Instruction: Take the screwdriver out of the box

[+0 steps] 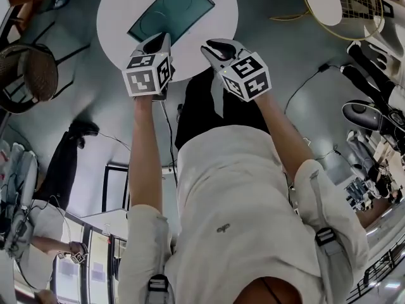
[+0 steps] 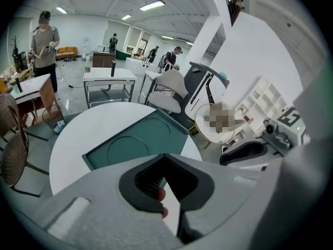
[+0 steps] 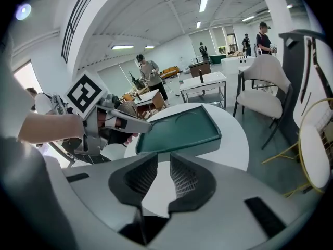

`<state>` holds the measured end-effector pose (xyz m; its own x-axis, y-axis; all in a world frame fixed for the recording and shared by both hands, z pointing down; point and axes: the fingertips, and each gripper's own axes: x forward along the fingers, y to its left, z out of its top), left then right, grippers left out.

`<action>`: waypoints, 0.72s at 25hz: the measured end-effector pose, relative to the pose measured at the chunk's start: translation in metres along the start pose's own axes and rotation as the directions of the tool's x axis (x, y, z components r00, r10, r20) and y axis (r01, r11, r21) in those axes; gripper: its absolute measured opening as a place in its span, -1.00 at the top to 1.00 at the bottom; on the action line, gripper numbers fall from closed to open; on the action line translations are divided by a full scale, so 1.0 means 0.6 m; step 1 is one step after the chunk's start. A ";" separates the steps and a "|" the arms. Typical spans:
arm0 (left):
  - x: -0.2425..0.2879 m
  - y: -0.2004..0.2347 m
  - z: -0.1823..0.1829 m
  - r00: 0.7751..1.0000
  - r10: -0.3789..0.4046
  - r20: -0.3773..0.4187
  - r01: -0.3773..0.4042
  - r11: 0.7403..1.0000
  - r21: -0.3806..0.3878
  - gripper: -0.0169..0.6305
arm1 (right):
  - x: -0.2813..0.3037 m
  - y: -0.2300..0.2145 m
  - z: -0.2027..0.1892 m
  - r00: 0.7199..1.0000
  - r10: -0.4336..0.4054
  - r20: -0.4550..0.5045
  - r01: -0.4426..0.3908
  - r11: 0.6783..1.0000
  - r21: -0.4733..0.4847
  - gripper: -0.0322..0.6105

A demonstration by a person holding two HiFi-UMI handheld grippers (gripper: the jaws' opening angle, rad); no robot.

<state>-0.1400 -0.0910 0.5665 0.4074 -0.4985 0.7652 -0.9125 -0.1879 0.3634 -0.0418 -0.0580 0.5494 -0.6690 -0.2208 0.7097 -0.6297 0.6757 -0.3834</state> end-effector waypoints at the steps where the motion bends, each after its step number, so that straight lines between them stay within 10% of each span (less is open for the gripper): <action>1: 0.009 0.002 -0.001 1.000 -0.003 -0.007 0.003 1.000 -0.006 0.92 | 0.011 -0.006 -0.004 1.000 -0.008 -0.008 0.008 1.000 -0.005 0.64; 18: 0.074 0.015 -0.035 0.997 -0.040 -0.064 0.037 0.998 -0.056 0.92 | 0.157 -0.051 -0.060 0.985 -0.091 -0.144 0.076 0.991 -0.108 0.46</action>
<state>-0.1296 -0.0971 0.6147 0.4455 -0.4352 0.7824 -0.8933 -0.1582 0.4207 -0.0715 -0.0741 0.6495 -0.5449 -0.1780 0.8194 -0.6321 0.7293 -0.2620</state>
